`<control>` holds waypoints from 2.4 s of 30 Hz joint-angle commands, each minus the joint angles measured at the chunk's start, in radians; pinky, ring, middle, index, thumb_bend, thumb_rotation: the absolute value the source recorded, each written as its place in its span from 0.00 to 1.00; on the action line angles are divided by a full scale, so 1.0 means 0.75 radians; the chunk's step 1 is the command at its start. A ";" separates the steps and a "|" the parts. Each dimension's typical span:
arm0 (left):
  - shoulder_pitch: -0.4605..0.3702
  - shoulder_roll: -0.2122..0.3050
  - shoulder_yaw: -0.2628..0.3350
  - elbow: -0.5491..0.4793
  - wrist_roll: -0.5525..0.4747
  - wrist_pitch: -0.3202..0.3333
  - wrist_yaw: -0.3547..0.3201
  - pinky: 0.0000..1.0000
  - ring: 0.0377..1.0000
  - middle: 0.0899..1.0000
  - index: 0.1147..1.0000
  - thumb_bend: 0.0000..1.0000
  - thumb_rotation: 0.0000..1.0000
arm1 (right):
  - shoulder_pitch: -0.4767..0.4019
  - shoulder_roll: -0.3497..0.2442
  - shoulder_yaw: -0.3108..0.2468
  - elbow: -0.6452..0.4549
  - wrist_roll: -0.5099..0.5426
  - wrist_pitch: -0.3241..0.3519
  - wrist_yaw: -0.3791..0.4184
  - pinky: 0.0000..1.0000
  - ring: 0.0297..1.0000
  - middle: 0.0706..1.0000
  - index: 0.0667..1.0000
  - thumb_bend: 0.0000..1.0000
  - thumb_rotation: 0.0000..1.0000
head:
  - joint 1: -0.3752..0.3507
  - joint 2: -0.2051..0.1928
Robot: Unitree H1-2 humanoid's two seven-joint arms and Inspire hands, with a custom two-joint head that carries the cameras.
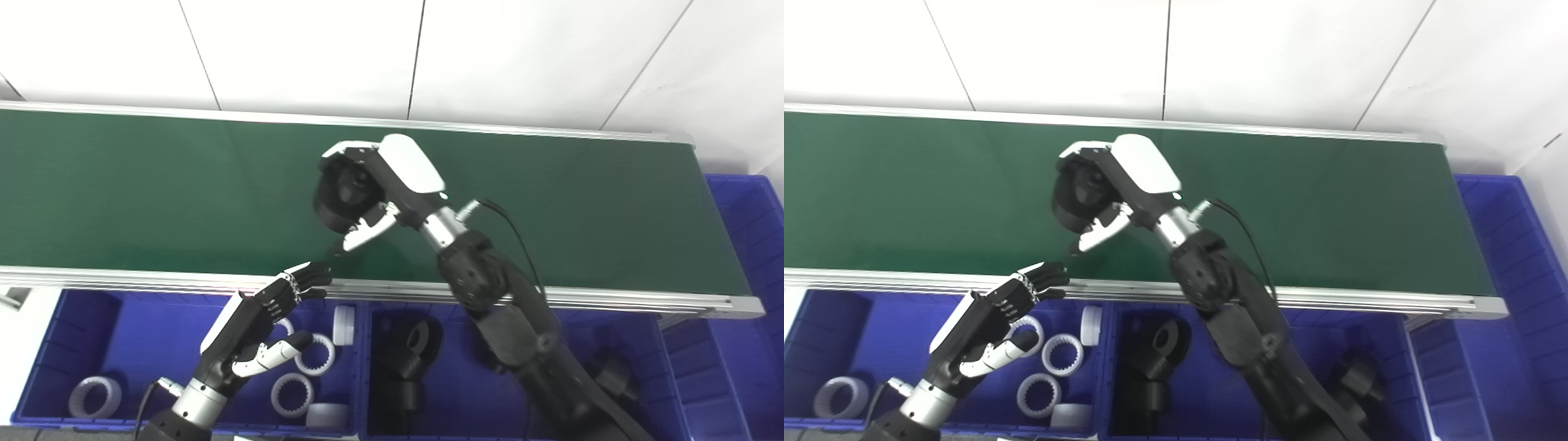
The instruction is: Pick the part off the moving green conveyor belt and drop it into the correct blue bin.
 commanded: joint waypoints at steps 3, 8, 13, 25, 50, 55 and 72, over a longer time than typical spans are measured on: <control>-0.003 -0.005 0.007 -0.007 -0.001 -0.055 -0.008 0.79 0.83 0.84 0.81 0.49 0.54 | 0.076 -0.032 -0.042 -0.146 0.029 0.018 0.022 0.34 0.40 0.49 0.45 0.52 0.00 | -0.016 -0.034; -0.008 -0.003 0.022 0.003 0.010 -0.055 -0.020 0.79 0.83 0.84 0.81 0.48 0.55 | 0.231 -0.075 -0.074 -0.270 0.064 -0.005 0.029 0.32 0.40 0.48 0.46 0.51 0.00 | -0.055 -0.033; -0.022 -0.004 0.026 0.004 -0.005 -0.055 -0.030 0.78 0.84 0.84 0.81 0.48 0.57 | 0.419 -0.124 -0.099 -0.413 0.091 -0.009 0.038 0.31 0.39 0.48 0.47 0.51 0.00 | -0.069 -0.020; -0.062 -0.008 0.038 0.014 -0.060 -0.055 -0.097 0.82 0.85 0.85 0.82 0.46 0.60 | 0.737 -0.178 -0.147 -0.521 0.094 -0.037 0.012 0.34 0.41 0.48 0.47 0.51 0.00 | -0.105 0.053; -0.046 -0.010 0.073 -0.006 -0.084 -0.055 -0.161 0.84 0.87 0.86 0.84 0.45 0.63 | 0.794 -0.201 -0.138 -0.312 0.042 -0.029 -0.012 0.52 0.57 0.63 0.62 0.68 0.22 | -0.099 0.081; -0.041 -0.014 0.079 -0.003 -0.093 -0.055 -0.174 0.85 0.87 0.86 0.84 0.46 0.63 | 0.801 -0.214 -0.127 -0.344 0.040 -0.002 0.026 0.68 0.74 0.76 0.76 0.74 0.39 | -0.100 0.083; -0.036 -0.026 0.093 0.002 -0.098 -0.055 -0.193 0.84 0.87 0.86 0.84 0.45 0.63 | 0.816 -0.221 -0.126 -0.409 0.062 -0.014 0.085 0.76 0.84 0.89 0.88 0.62 0.74 | -0.101 0.082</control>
